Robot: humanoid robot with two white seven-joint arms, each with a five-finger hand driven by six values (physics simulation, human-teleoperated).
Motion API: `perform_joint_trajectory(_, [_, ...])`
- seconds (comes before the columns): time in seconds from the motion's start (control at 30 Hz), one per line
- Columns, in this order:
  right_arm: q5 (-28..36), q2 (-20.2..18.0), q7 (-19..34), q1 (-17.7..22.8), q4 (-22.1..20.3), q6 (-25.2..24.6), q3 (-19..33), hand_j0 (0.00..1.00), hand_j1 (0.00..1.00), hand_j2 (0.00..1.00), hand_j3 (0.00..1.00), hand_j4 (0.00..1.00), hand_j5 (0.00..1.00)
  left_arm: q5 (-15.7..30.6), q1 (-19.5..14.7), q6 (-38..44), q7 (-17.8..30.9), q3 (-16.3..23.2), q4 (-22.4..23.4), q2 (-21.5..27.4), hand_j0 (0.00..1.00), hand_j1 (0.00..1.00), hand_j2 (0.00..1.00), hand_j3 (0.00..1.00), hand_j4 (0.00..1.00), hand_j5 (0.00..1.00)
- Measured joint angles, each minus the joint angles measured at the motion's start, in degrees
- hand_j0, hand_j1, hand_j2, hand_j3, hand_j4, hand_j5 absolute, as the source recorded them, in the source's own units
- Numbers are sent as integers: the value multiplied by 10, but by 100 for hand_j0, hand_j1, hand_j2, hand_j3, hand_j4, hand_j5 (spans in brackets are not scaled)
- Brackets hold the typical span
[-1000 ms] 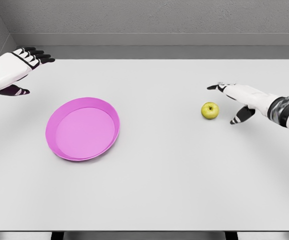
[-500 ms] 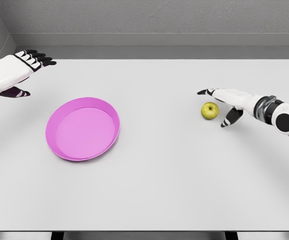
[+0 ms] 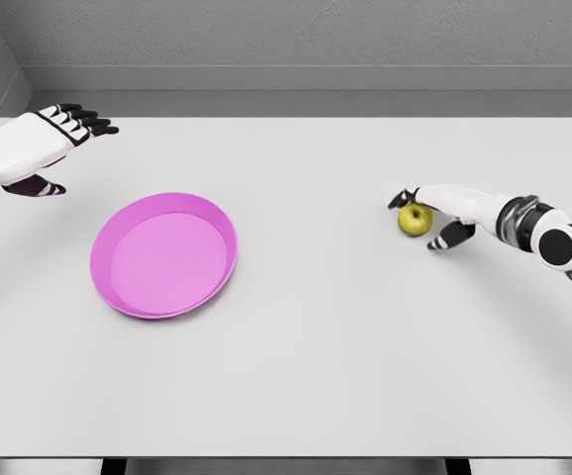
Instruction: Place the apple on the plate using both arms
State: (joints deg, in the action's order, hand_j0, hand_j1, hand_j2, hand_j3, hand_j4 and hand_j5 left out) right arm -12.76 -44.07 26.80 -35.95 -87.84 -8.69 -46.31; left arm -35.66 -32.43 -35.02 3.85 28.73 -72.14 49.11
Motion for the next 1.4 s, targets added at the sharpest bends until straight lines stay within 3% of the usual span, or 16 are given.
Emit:
perform_joint_trajectory(0.17, [-1,0,-1,0,1,1,-5,64,64,64,64,64,64,0,0,0,2,0,0,0,100,100,100,100,100,100])
perform_joint_trajectory(0.53, [0,0,3,1,0,2,-8,45,45,45,45,45,45,0,0,0,3,1,0,-1,100,100,100,100,100,100])
perform_joint_trajectory(1.4, [-3,-3,10,-29,-16,2,-3,41,41,41,41,41,41,1,0,0,3,0,0,3,100,100,100,100,100,100])
